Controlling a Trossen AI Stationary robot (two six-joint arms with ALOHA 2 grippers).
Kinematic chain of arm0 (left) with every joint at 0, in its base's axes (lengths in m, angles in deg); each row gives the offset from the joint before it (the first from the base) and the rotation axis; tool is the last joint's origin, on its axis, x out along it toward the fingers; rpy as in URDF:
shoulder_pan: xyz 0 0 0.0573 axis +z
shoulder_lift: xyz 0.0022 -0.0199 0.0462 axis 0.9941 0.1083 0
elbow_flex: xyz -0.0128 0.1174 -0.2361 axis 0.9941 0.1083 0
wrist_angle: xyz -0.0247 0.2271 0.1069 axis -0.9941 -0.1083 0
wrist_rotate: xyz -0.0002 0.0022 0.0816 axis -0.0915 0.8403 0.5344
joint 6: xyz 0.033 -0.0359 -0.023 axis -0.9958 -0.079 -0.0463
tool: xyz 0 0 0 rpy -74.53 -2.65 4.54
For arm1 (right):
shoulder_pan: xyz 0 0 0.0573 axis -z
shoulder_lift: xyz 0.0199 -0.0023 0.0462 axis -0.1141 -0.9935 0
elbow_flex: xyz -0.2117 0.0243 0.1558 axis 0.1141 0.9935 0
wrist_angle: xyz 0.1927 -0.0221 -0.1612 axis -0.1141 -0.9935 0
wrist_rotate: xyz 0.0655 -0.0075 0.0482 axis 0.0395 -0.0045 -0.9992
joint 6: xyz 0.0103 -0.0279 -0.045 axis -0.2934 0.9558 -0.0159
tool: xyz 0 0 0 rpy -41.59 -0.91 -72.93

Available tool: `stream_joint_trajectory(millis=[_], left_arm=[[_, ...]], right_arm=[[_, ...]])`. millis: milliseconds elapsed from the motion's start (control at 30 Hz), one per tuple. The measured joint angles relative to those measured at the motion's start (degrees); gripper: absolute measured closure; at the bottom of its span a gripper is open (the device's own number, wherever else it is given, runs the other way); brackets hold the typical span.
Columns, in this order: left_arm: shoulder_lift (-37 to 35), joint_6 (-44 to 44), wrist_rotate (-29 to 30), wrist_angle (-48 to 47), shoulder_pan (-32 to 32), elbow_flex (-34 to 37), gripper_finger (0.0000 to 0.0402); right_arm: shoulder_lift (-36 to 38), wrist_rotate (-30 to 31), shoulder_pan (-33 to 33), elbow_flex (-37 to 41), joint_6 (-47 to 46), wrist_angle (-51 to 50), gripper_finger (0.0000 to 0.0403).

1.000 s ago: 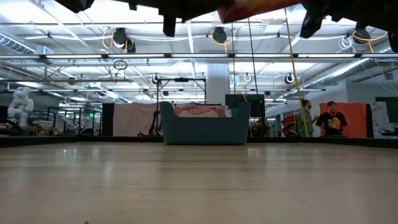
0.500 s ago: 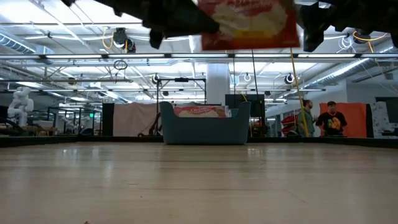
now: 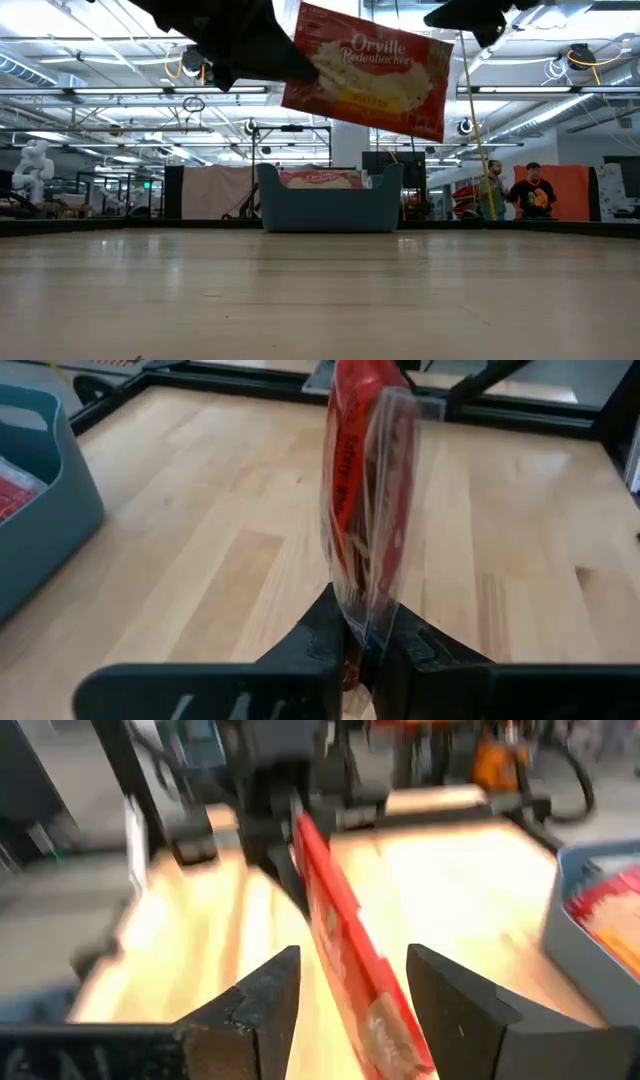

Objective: Sort popcorn bags into baskets
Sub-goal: Put the red popcorn bag into the blue bin

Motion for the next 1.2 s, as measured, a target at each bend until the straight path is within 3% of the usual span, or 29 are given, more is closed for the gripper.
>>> stream_joint_trajectory(millis=[200, 533, 700, 800, 1200], left_arm=[[0.27, -0.07, -0.12, 0.07, 0.2, -0.03, 0.0373], [0.27, -0.74, -0.13, -0.1, 0.0, -0.03, 0.038], [0.27, -1.14, -0.13, -0.1, -0.45, -0.03, 0.038], [0.27, -1.14, -0.11, -0.1, -0.55, -0.03, 0.038], [0.27, -5.38, 0.01, 2.47, -0.49, -0.03, 0.038]], right_arm=[[-11.32, -0.14, 0.04, -16.34, 2.4, -21.76, 0.0225], [-25.98, -3.31, 4.24, -35.25, 8.23, -36.66, 0.0244], [-28.03, -8.93, 7.17, -36.76, 8.99, -40.1, 0.025], [-28.39, -9.36, 8.36, -36.76, 10.09, -40.79, 0.026], [-28.33, -19.21, 11.59, -36.74, 15.87, -41.03, 0.0334]])
